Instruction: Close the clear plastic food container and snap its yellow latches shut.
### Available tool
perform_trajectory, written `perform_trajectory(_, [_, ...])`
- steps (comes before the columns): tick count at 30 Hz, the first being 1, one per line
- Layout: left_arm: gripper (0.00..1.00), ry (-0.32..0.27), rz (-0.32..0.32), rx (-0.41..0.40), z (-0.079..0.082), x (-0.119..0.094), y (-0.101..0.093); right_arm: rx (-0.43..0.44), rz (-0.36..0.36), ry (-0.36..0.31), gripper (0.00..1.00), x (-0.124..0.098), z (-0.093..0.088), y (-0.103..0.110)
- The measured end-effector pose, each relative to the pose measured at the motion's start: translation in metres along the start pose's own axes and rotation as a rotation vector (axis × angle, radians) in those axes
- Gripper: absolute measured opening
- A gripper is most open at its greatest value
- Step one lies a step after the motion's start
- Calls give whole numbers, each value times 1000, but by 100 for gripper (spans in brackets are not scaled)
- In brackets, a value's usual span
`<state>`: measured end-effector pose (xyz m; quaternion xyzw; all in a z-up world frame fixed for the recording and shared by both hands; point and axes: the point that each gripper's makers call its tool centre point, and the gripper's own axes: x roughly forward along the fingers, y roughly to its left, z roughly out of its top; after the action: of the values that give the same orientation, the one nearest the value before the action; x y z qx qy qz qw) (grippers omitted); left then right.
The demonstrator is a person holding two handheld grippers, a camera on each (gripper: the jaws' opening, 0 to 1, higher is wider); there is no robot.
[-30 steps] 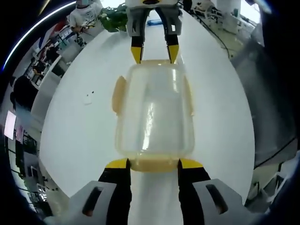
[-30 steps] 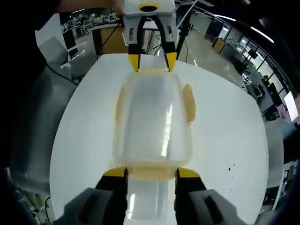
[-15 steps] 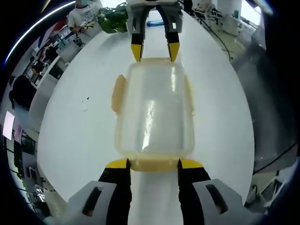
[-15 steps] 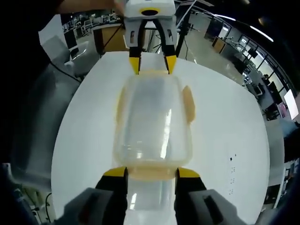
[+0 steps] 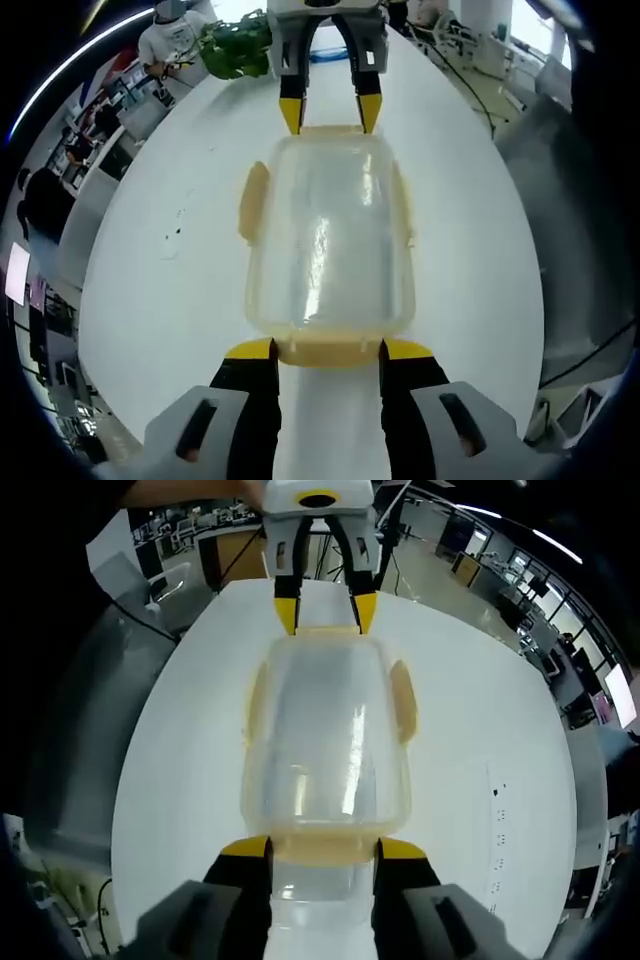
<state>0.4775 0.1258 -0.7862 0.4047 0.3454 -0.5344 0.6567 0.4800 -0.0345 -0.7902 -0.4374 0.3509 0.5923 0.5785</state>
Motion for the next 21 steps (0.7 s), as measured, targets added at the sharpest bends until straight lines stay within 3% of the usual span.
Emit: perform_trajectory(21, [35,-17,-14,13,38,24,-7,14,6,33,36,-9,-45,8])
